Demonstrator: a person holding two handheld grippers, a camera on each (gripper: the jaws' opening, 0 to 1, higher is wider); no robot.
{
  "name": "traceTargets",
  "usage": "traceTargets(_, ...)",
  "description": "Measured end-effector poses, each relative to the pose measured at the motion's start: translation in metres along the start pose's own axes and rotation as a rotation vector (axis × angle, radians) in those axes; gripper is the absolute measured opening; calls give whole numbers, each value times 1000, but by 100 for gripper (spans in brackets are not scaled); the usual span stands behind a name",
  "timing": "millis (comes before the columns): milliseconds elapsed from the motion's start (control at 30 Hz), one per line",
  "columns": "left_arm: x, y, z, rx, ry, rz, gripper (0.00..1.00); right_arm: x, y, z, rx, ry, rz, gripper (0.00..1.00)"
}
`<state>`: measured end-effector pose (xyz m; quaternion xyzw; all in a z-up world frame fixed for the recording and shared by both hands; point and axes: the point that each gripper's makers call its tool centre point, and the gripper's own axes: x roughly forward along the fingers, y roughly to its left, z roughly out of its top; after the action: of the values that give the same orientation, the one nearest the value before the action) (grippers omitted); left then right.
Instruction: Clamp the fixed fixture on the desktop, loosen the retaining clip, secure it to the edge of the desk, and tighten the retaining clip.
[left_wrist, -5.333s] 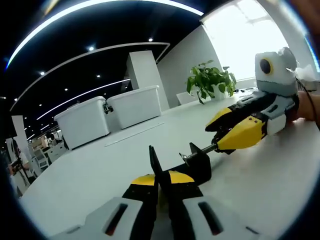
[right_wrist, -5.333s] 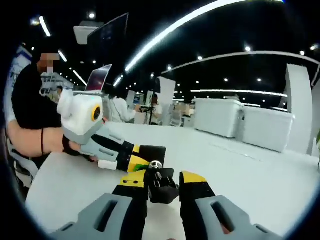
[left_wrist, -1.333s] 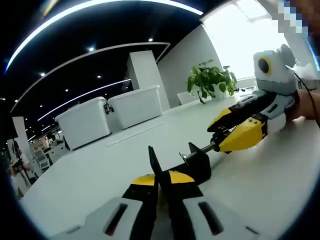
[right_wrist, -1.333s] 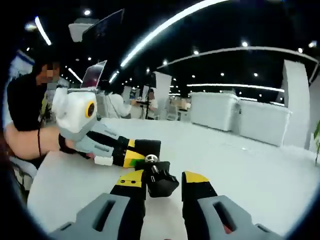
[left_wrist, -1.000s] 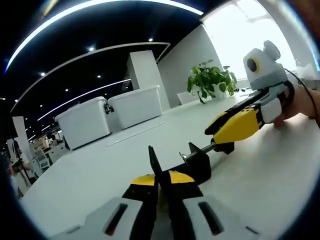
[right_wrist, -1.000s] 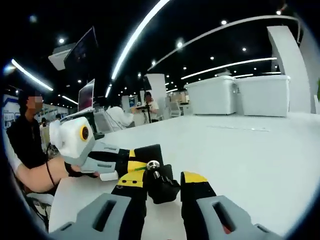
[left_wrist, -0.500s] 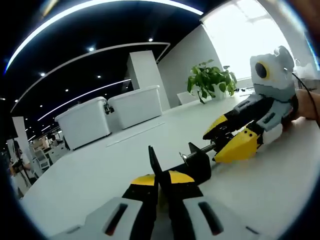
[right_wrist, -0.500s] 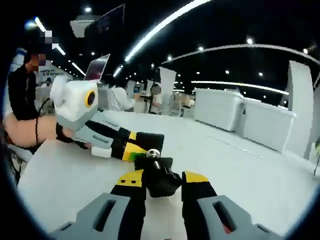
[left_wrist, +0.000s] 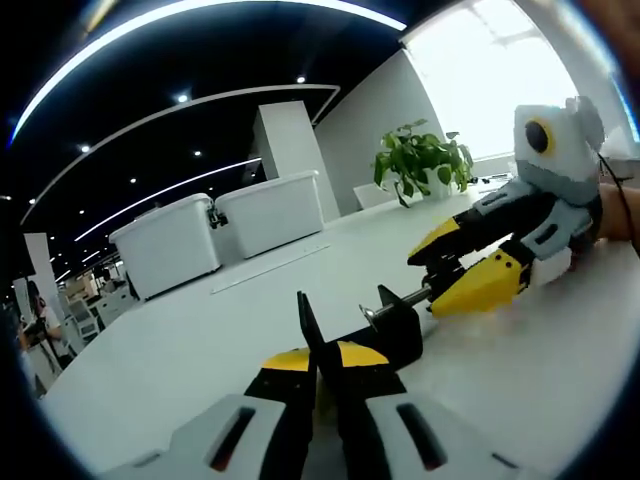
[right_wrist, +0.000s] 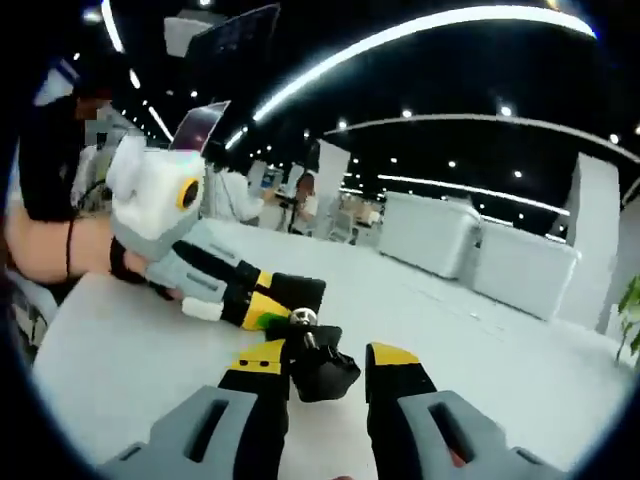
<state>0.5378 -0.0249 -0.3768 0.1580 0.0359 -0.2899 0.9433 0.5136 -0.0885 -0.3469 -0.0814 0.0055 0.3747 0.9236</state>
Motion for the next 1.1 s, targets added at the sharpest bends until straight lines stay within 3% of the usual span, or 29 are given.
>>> traceTargets(133, 0, 0, 0, 0, 0, 0, 7, -7, -11, 10, 208, -34, 21, 31)
traceTargets(267, 0, 1, 1, -1, 0, 0, 7, -6, -12, 3, 365, 11, 66, 29)
traceTargets(400, 0, 1, 1, -1, 0, 1, 7, -2, 0, -2, 392, 61, 93, 25)
traceTargets(500, 0, 1, 1, -1, 1, 1, 7, 3, -3, -14, 368, 108, 58, 22)
traceTargets(633, 1, 2, 1, 1, 0, 4, 7, 2, -3, -11, 352, 85, 69, 21)
traceTargets(767, 1, 1, 1, 1, 0, 4, 7, 2, 0, -7, 205, 39, 71, 21)
traceTargets(967, 1, 1, 1, 1, 1, 5, 7, 3, 6, -1, -262, -7, 27, 21)
traceTargets(1033, 1, 1, 0, 1, 1, 6, 7, 4, 8, -1, -339, -7, 15, 21)
traceTargets(1100, 1, 1, 0, 2, 1, 6, 7, 5, 9, -1, -353, -2, 9, 21)
